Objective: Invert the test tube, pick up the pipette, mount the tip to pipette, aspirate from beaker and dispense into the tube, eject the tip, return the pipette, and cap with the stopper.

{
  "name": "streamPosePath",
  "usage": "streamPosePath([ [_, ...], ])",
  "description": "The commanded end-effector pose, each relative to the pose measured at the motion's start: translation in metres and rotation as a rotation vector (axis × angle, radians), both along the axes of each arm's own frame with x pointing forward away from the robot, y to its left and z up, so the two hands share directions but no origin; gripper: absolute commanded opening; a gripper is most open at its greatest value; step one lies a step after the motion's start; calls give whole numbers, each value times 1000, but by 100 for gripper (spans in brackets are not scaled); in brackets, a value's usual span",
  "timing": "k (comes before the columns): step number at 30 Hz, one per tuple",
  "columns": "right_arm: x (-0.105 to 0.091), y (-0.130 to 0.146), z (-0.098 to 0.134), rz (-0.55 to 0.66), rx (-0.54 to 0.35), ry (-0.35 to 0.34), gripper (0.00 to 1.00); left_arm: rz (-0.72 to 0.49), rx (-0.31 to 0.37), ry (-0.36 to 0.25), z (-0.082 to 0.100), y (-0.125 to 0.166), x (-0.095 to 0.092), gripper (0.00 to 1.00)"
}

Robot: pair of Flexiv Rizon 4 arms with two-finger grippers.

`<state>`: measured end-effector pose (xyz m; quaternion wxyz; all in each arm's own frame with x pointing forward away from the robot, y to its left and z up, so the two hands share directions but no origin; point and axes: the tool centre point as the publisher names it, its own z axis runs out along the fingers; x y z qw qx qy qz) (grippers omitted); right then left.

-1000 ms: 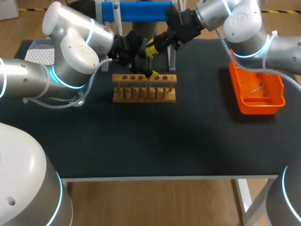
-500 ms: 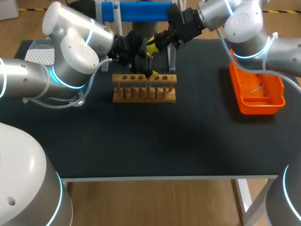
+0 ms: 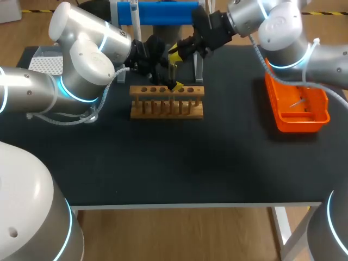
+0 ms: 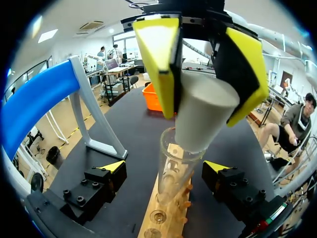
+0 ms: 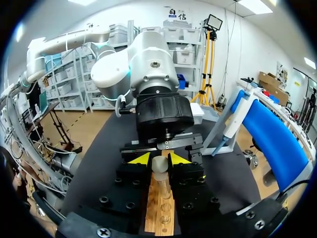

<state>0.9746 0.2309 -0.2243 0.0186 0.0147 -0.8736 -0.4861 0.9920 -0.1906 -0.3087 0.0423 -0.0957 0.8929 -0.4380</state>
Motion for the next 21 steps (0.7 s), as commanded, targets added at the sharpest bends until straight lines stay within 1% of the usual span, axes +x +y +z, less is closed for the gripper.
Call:
streamPosePath([
  [1, 0, 0, -6, 4, -5, 6, 0, -2, 2, 3, 0, 0, 1, 100],
  [13, -1, -2, -7, 4, 5, 19, 0, -2, 2, 3, 0, 0, 1, 100],
  [21, 1, 0, -1, -2, 26, 14, 0, -2, 2, 3, 0, 0, 1, 100],
])
